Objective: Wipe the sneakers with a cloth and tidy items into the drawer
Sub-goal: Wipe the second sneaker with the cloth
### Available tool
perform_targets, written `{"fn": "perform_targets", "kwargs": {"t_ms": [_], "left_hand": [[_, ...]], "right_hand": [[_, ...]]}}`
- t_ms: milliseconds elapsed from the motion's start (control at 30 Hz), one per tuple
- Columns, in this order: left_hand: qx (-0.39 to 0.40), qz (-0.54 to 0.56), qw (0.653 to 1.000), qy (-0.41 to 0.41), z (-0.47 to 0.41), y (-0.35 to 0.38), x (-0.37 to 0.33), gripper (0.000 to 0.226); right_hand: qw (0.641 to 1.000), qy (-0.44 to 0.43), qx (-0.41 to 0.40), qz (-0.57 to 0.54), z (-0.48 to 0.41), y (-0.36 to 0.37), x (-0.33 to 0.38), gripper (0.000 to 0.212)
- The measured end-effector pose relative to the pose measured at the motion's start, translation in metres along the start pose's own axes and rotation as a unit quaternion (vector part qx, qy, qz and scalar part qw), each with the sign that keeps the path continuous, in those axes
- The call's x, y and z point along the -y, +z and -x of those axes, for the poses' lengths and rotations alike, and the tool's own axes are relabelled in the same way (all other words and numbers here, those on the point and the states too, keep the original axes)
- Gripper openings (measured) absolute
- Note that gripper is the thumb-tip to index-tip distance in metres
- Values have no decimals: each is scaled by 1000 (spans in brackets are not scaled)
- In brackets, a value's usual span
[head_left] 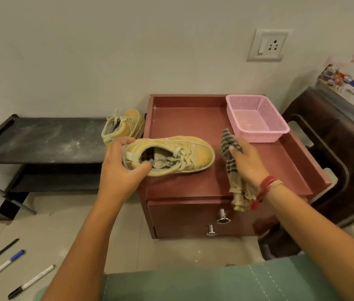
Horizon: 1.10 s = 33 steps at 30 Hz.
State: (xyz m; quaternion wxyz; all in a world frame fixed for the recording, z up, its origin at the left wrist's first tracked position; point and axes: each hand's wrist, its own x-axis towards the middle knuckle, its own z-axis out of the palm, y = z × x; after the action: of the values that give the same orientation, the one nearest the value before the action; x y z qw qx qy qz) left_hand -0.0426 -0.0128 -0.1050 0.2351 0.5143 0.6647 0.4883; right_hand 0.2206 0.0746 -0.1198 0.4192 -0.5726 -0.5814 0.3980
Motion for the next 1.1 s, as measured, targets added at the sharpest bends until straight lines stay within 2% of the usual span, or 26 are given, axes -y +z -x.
{"fn": "perform_targets", "kwargs": {"t_ms": [67,167,233,300,367,467,533,600,700,733,767,833,900,1033,1100], "left_hand": [[1,2,1000,-6,2,0,-1,65],[5,-3,1000,-7,5,1,-3,65],[10,-14,1000,-12,5,1,-3,66],[15,-22,1000,-8,5,1,-4,65],[18,-25,1000,0,6,2,-6,63],[24,-34,999,2,8,4,-9,62],[25,-39,999,-2,8,5,-10,62],[26,-42,999,-8,8,4,-9,64],[31,-40,999,-2,8,2,-8,69],[35,-37,999,-1,8,1,-9,70],[37,-35,999,-3,8,1,-9,69],[42,-35,998,-6,8,1,-8,69],[42,-39,998,-5,8,1,-7,69],[37,-30,999,-6,6,0,-6,67],[38,-29,999,-5,4,1,-6,66]], "right_hand": [[997,-59,41,19,17,15,-1,38],[975,-162,113,106,28,42,-8,45],[966,-187,114,135,23,49,-13,49],[964,-185,85,168,17,50,-22,48],[972,-149,55,173,14,52,-32,46],[997,-29,3,66,15,59,-29,48],[1000,-5,-18,17,15,61,-20,47],[998,-54,9,23,22,64,-13,44],[978,-172,92,76,34,69,-11,41],[974,-182,95,96,29,66,-16,40],[977,-166,77,110,21,62,-21,40],[993,-66,24,97,9,52,-23,43],[997,-22,26,69,8,51,-19,43],[978,-145,136,63,34,62,-4,39],[982,-130,129,43,27,57,-8,40]]}}
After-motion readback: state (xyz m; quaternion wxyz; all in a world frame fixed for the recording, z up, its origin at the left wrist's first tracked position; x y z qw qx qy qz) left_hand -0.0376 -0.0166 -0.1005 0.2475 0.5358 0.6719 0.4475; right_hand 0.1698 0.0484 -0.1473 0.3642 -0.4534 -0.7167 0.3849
